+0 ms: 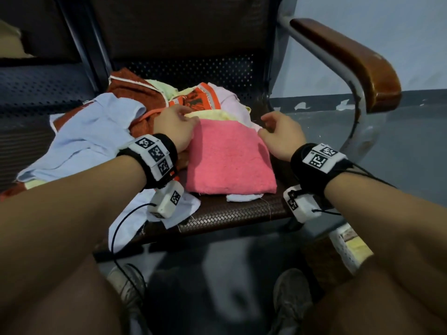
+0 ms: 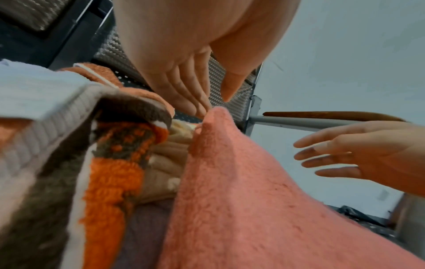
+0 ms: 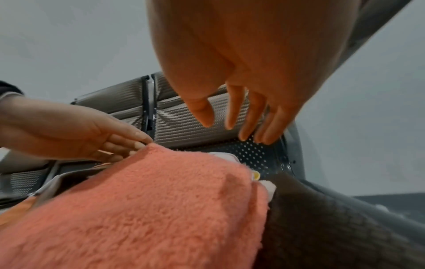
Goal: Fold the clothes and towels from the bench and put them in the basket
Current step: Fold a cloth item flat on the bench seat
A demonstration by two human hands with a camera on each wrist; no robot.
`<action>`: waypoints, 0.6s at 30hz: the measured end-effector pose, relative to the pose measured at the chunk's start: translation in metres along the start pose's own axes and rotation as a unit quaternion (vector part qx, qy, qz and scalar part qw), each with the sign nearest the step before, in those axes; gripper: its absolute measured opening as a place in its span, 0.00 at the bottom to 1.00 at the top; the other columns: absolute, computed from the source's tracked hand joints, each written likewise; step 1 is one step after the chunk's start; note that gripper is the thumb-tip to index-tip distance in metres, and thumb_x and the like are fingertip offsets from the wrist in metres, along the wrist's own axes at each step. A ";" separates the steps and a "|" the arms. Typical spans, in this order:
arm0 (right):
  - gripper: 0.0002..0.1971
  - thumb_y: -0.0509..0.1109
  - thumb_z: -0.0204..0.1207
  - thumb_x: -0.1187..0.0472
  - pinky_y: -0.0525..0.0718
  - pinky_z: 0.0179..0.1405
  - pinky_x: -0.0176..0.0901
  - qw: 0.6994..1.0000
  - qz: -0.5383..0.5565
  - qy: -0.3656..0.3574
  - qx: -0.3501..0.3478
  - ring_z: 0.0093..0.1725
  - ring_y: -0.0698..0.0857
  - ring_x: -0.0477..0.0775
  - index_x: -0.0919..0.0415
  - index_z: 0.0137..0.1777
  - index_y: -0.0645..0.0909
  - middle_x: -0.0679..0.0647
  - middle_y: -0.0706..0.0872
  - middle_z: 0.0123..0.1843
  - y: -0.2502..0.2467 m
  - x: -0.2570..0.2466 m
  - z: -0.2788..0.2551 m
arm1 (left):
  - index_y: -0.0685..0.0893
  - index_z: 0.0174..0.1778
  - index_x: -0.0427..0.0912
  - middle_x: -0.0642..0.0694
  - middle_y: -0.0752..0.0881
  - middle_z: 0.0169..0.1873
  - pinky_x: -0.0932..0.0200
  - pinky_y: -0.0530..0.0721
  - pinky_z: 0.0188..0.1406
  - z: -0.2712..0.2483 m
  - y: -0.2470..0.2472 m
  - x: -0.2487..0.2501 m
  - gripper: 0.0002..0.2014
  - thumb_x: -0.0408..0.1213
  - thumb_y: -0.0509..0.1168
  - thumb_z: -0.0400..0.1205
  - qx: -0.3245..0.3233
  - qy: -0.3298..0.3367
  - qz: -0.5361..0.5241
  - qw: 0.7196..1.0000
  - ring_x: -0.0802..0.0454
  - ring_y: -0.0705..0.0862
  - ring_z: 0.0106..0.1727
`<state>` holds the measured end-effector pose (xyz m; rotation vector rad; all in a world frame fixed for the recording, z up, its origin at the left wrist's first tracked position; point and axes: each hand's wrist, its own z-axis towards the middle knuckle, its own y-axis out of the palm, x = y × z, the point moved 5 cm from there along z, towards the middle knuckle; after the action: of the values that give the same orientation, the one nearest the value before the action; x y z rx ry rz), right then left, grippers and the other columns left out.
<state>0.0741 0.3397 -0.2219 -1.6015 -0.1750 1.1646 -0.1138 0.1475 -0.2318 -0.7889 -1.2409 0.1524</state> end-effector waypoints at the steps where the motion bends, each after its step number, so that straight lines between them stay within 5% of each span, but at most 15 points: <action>1: 0.15 0.69 0.80 0.51 0.82 0.59 0.41 0.999 0.004 -0.035 -0.010 0.56 0.86 0.45 0.52 0.63 0.85 0.47 0.90 0.58 -0.003 -0.005 -0.007 | 0.86 0.52 0.53 0.57 0.86 0.35 0.69 0.78 0.37 -0.005 -0.005 0.004 0.08 0.46 0.71 0.79 0.013 0.010 -0.013 1.000 0.58 0.86 0.39; 3: 0.06 0.70 0.81 0.52 0.87 0.57 0.41 0.992 -0.004 -0.100 -0.073 0.47 0.86 0.35 0.47 0.54 0.88 0.40 0.90 0.49 -0.001 -0.012 -0.024 | 0.85 0.45 0.50 0.53 0.88 0.39 0.56 0.86 0.41 -0.018 -0.009 0.012 0.04 0.40 0.71 0.77 -0.029 0.044 -0.036 0.998 0.51 0.88 0.42; 5: 0.10 0.73 0.79 0.49 0.86 0.62 0.44 0.976 -0.050 -0.139 -0.163 0.50 0.88 0.39 0.49 0.56 0.89 0.43 0.91 0.52 0.009 -0.011 -0.043 | 0.87 0.45 0.50 0.51 0.91 0.44 0.46 0.90 0.47 -0.037 -0.004 0.016 0.04 0.39 0.73 0.76 -0.169 0.092 -0.032 0.981 0.48 0.90 0.46; 7: 0.24 0.76 0.76 0.46 0.80 0.70 0.42 0.956 -0.106 -0.149 -0.230 0.63 0.86 0.48 0.53 0.70 0.84 0.49 0.89 0.66 0.020 -0.001 -0.058 | 0.86 0.59 0.52 0.52 0.89 0.59 0.50 0.85 0.62 -0.061 0.003 0.008 0.18 0.46 0.78 0.74 -0.297 0.159 0.069 0.939 0.54 0.86 0.58; 9: 0.37 0.78 0.73 0.43 0.73 0.73 0.40 0.946 -0.140 -0.144 -0.254 0.72 0.81 0.53 0.55 0.81 0.74 0.53 0.82 0.76 0.024 0.007 -0.067 | 0.73 0.79 0.48 0.48 0.75 0.78 0.53 0.72 0.76 -0.079 0.010 -0.009 0.42 0.52 0.81 0.70 -0.353 0.225 0.222 0.881 0.51 0.75 0.75; 11: 0.42 0.80 0.71 0.45 0.73 0.72 0.41 0.944 -0.154 -0.143 -0.254 0.73 0.80 0.58 0.56 0.83 0.70 0.57 0.81 0.77 0.026 0.010 -0.071 | 0.61 0.86 0.44 0.45 0.61 0.86 0.51 0.59 0.85 -0.088 0.017 -0.024 0.51 0.50 0.80 0.71 -0.352 0.255 0.298 0.850 0.48 0.60 0.85; 13: 0.39 0.79 0.72 0.50 0.76 0.71 0.46 0.942 -0.173 -0.147 -0.246 0.71 0.82 0.62 0.57 0.82 0.71 0.60 0.83 0.73 0.027 0.007 -0.071 | 0.62 0.86 0.43 0.42 0.61 0.86 0.50 0.58 0.86 -0.091 0.019 -0.027 0.45 0.43 0.77 0.75 -0.320 0.260 0.296 0.862 0.47 0.59 0.86; 15: 0.30 0.74 0.76 0.55 0.80 0.68 0.50 0.940 -0.201 -0.147 -0.234 0.66 0.85 0.64 0.58 0.78 0.77 0.62 0.88 0.66 0.027 0.002 -0.070 | 0.70 0.82 0.46 0.41 0.73 0.80 0.48 0.69 0.81 -0.089 0.018 -0.022 0.34 0.39 0.72 0.78 -0.268 0.265 0.272 0.885 0.44 0.71 0.81; 18: 0.10 0.65 0.81 0.59 0.85 0.51 0.52 0.950 -0.187 -0.133 -0.211 0.49 0.88 0.65 0.61 0.50 0.87 0.60 0.89 0.42 0.018 -0.003 -0.065 | 0.83 0.68 0.46 0.42 0.90 0.54 0.48 0.84 0.56 -0.086 0.010 -0.010 0.18 0.39 0.65 0.81 -0.201 0.267 0.256 0.907 0.40 0.87 0.56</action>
<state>0.1130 0.2872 -0.2396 -1.6692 -0.9168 1.0822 -0.0383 0.1106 -0.2547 -1.4045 -0.5225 0.0935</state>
